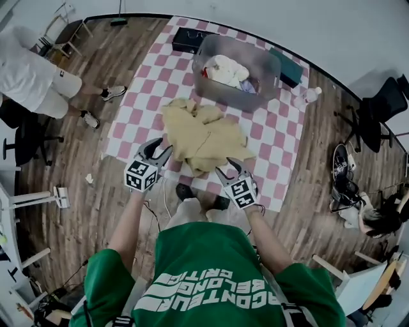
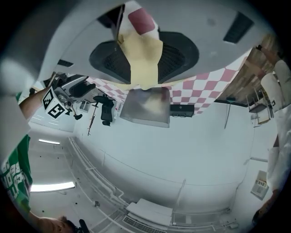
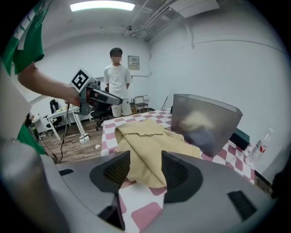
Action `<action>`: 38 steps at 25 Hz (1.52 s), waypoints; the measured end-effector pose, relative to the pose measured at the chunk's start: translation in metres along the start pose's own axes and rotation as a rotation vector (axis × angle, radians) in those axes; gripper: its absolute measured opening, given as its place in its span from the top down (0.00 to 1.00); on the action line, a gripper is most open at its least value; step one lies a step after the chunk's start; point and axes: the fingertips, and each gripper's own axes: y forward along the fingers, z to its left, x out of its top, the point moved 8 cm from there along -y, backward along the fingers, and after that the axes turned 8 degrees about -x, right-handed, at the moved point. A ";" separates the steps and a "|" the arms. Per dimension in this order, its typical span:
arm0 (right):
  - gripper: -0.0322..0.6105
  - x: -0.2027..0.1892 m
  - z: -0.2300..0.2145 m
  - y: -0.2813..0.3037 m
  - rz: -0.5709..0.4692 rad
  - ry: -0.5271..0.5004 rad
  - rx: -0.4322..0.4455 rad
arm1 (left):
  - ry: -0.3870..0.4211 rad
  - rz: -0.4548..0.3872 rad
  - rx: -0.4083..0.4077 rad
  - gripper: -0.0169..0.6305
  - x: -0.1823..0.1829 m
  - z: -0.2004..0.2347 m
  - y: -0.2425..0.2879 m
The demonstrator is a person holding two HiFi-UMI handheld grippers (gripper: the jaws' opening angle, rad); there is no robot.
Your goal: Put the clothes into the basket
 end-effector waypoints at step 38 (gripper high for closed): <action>0.60 -0.028 0.020 0.137 0.301 -0.202 -0.150 | -0.173 0.493 -0.476 0.85 -0.077 0.064 0.172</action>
